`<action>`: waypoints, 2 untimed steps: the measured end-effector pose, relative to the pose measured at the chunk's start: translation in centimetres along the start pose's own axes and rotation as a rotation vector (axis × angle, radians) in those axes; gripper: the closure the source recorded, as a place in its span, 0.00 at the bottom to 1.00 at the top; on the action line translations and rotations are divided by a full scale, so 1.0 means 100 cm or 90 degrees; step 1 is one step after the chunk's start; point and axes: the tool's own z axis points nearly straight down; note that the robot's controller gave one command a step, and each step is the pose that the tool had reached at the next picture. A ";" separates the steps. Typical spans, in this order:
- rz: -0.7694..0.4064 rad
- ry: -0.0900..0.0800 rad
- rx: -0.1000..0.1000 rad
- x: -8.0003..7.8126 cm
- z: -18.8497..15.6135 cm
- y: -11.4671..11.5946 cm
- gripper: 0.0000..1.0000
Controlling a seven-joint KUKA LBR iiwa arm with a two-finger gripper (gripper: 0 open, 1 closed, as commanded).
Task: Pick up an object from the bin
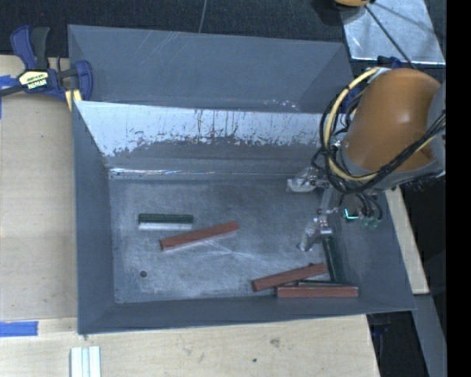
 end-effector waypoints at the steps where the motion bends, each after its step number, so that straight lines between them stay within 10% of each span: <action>1: -0.001 -0.005 0.000 -0.002 -0.004 0.000 0.00; 2: -0.024 -0.011 0.002 0.004 0.036 0.021 0.00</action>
Offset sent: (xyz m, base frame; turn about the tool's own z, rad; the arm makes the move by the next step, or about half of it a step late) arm -0.0183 0.0561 -0.1014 -0.0941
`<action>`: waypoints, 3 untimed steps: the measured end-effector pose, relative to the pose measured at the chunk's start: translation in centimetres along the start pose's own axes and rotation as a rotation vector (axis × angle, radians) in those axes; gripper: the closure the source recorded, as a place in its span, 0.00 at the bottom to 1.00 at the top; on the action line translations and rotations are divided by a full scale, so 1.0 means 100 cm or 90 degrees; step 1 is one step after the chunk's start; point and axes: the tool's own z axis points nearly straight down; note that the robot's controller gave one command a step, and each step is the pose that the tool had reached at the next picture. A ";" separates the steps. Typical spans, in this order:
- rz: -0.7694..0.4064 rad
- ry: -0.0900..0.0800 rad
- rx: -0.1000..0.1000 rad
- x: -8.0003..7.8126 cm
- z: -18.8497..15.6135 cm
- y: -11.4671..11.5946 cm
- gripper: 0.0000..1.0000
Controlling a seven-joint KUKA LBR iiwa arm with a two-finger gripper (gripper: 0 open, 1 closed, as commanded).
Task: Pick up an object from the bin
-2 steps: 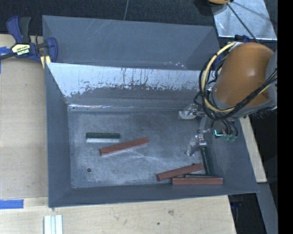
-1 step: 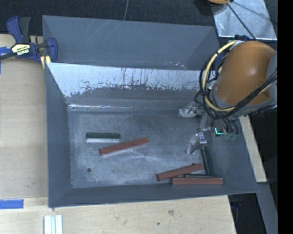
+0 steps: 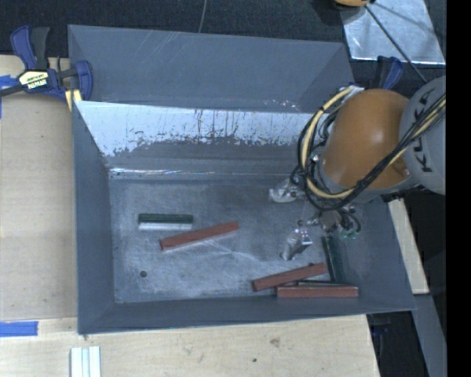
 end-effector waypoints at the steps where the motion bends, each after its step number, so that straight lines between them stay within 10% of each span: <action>1: -0.063 0.011 -0.002 -0.012 0.012 0.054 0.00; 2: -0.131 -0.010 -0.003 -0.027 0.063 0.063 1.00; 3: -0.131 -0.010 -0.003 -0.027 0.063 0.063 1.00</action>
Offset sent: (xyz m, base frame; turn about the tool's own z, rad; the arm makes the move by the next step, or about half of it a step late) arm 0.0178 0.0623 -0.0715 -0.2061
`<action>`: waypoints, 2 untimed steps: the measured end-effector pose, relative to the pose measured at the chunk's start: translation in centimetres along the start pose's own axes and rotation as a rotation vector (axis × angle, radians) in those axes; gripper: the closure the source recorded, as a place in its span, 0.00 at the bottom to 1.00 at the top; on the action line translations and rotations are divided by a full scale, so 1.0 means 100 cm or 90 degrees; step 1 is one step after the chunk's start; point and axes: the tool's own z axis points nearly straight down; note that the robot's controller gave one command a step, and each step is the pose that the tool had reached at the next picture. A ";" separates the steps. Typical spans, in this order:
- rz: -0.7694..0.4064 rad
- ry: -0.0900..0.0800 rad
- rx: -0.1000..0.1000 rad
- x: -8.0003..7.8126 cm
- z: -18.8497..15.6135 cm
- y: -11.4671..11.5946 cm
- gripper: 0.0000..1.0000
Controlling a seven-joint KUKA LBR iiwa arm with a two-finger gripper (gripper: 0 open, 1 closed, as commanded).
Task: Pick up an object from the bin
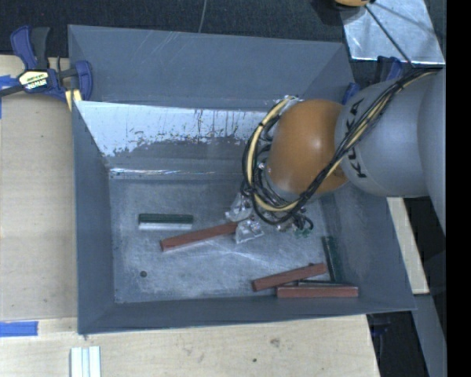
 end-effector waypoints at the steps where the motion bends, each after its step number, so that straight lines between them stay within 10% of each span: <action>1: -0.001 0.015 -0.001 -0.007 -0.117 -0.009 1.00; 2: -0.001 0.015 -0.001 -0.007 -0.117 -0.009 1.00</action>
Offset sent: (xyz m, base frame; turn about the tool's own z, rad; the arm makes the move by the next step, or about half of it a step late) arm 0.0000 0.0000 0.0000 0.0000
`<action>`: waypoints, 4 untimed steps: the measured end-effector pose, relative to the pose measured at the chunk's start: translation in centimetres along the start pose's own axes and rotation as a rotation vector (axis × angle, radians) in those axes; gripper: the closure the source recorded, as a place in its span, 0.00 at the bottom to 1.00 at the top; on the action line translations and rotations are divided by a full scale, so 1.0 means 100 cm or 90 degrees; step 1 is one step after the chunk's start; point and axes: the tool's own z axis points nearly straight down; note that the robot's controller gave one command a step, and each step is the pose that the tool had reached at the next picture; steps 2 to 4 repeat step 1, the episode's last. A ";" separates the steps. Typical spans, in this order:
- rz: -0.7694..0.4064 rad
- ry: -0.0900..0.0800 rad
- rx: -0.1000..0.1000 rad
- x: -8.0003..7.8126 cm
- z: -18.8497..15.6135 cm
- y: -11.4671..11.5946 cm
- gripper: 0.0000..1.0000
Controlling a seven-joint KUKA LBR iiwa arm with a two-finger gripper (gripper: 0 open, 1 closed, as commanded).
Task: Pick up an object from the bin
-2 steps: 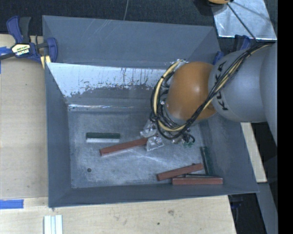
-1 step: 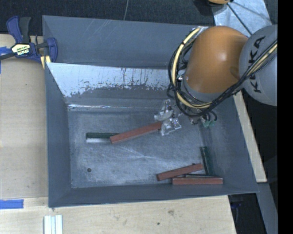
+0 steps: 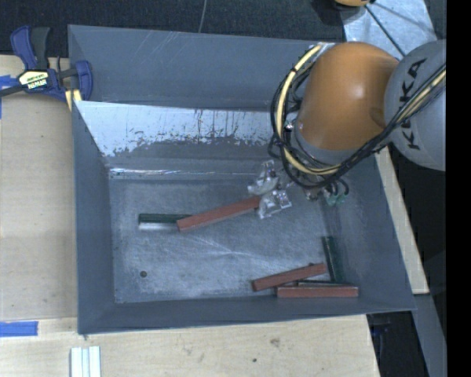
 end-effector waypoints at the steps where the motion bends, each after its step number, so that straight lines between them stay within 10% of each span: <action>1: -0.054 0.003 -0.001 -0.003 -0.023 -0.004 1.00; 4: -0.054 0.003 -0.001 -0.003 -0.023 -0.004 1.00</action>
Offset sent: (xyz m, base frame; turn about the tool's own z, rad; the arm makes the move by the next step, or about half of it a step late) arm -0.0099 -0.0254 0.1568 -0.4237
